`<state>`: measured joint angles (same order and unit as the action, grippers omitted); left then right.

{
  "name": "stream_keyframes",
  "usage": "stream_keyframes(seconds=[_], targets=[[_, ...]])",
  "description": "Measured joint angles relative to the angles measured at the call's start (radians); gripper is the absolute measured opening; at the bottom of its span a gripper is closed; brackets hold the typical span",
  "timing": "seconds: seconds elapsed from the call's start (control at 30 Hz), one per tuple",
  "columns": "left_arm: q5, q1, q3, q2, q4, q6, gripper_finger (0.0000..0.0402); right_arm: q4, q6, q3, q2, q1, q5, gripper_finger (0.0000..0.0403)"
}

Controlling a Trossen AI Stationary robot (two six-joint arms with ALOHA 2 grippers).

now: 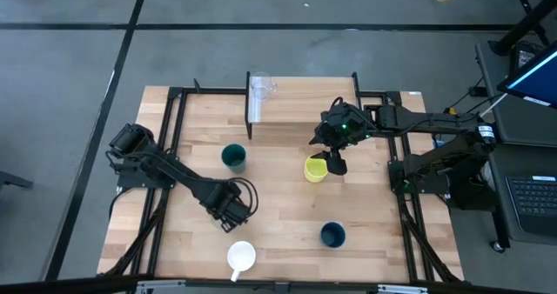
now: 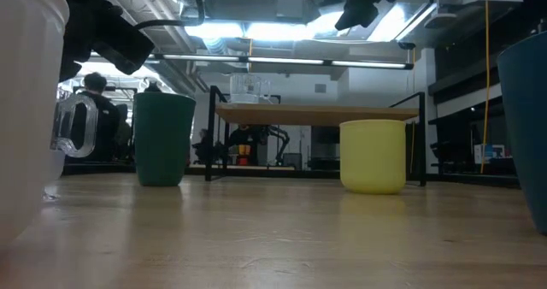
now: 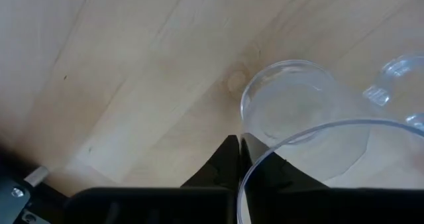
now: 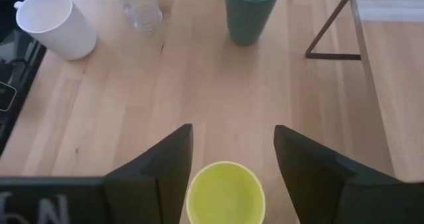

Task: Stack small to large cups/mugs on shelf
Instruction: Put the transparent mug on the shelf, aligned with the other transparent mug

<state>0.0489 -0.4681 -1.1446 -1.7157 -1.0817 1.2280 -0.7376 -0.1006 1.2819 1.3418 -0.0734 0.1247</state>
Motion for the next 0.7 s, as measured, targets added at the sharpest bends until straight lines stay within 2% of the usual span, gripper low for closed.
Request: stream_keyframes(seconds=[0.23,0.4,0.53,0.7], targets=[[0.012,0.006,-0.04,0.029,-0.083,-0.007,0.0002,-0.004,-0.01,0.0,0.0,0.0,0.0,0.0213],[-0.002,0.015,-0.154,0.048,-0.214,-0.038,0.0001,-0.019,-0.01,0.0,0.0,0.0,0.0,0.0213],[-0.058,0.048,-0.285,0.049,-0.274,-0.154,0.0001,-0.041,-0.01,0.0,0.0,0.0,0.0,0.0213],[-0.186,0.128,-0.446,0.049,-0.368,-0.324,0.0001,-0.051,0.002,0.0,0.0,0.0,0.0,0.0213]])
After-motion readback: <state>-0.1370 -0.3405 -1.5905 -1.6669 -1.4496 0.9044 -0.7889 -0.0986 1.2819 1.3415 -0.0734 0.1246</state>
